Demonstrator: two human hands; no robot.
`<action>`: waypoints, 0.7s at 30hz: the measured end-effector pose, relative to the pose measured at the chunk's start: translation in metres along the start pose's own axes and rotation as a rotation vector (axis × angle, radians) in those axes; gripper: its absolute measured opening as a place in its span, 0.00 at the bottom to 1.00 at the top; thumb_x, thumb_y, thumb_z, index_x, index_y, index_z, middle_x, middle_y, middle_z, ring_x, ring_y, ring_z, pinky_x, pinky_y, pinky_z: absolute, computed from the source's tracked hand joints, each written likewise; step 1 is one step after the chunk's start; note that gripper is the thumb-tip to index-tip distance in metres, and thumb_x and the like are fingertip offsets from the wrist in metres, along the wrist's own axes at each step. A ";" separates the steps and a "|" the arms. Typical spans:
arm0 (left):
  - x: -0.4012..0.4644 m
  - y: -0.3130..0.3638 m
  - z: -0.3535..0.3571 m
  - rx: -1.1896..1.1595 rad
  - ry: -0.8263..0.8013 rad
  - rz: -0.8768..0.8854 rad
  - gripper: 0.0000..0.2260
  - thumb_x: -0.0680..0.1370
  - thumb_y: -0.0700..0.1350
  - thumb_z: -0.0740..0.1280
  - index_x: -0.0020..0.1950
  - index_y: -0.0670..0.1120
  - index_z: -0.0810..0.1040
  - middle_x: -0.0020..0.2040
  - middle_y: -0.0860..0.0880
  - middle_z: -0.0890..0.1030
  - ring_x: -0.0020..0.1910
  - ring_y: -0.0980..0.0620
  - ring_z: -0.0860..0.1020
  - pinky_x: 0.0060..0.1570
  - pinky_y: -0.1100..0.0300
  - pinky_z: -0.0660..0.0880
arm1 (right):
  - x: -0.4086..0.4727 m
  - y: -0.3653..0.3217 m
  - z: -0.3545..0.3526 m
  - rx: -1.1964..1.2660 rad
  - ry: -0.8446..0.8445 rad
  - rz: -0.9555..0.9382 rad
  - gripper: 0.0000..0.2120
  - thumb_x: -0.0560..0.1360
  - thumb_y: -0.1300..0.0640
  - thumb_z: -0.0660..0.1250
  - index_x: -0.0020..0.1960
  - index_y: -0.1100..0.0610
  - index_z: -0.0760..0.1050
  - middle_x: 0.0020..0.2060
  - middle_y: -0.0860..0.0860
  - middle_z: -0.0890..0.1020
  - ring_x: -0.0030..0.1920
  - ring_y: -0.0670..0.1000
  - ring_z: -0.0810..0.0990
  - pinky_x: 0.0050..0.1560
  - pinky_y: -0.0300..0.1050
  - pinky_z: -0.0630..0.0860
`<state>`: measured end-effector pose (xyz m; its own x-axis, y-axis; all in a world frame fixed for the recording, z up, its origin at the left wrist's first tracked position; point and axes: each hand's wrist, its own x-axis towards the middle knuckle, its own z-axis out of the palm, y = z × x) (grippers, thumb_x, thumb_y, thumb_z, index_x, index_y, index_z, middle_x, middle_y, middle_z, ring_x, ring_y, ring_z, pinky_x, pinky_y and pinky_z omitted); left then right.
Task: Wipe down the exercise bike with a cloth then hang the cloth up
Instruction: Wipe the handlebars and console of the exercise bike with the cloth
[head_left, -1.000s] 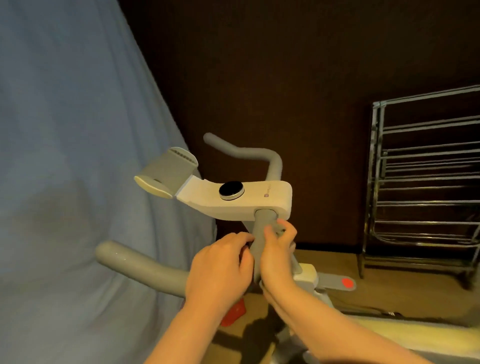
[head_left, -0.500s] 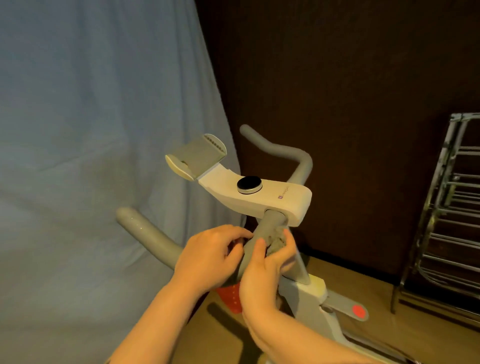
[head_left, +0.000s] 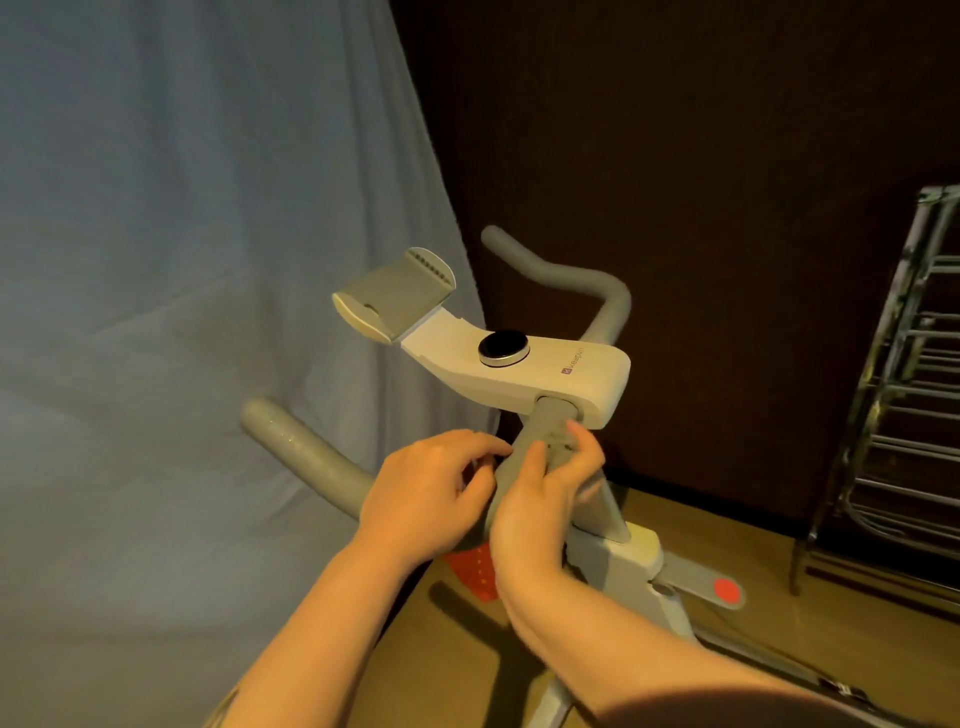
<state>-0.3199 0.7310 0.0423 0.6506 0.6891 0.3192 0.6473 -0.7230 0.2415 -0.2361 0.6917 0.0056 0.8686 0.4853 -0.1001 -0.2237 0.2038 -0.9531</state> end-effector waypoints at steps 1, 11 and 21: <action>0.000 -0.001 0.000 -0.006 0.002 0.001 0.13 0.76 0.49 0.60 0.57 0.61 0.79 0.50 0.63 0.81 0.48 0.61 0.77 0.40 0.66 0.71 | -0.014 0.004 -0.005 -0.003 -0.050 -0.047 0.16 0.81 0.57 0.59 0.66 0.45 0.62 0.63 0.51 0.63 0.57 0.51 0.70 0.52 0.46 0.72; -0.001 -0.001 0.002 0.034 0.034 0.048 0.15 0.75 0.49 0.57 0.56 0.58 0.79 0.50 0.60 0.82 0.50 0.58 0.78 0.43 0.60 0.74 | -0.007 -0.005 -0.009 -0.047 -0.040 -0.049 0.11 0.82 0.59 0.57 0.61 0.47 0.62 0.58 0.51 0.64 0.53 0.50 0.70 0.43 0.32 0.68; 0.000 0.000 0.000 0.057 0.024 0.072 0.13 0.78 0.46 0.59 0.58 0.57 0.79 0.52 0.59 0.81 0.51 0.57 0.78 0.42 0.63 0.68 | 0.025 -0.022 -0.003 -0.066 0.039 0.035 0.07 0.83 0.57 0.55 0.59 0.48 0.61 0.62 0.57 0.65 0.45 0.46 0.69 0.47 0.45 0.67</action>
<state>-0.3196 0.7309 0.0428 0.6868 0.6339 0.3557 0.6214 -0.7659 0.1651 -0.2078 0.6973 0.0236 0.8777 0.4571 -0.1439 -0.2259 0.1297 -0.9655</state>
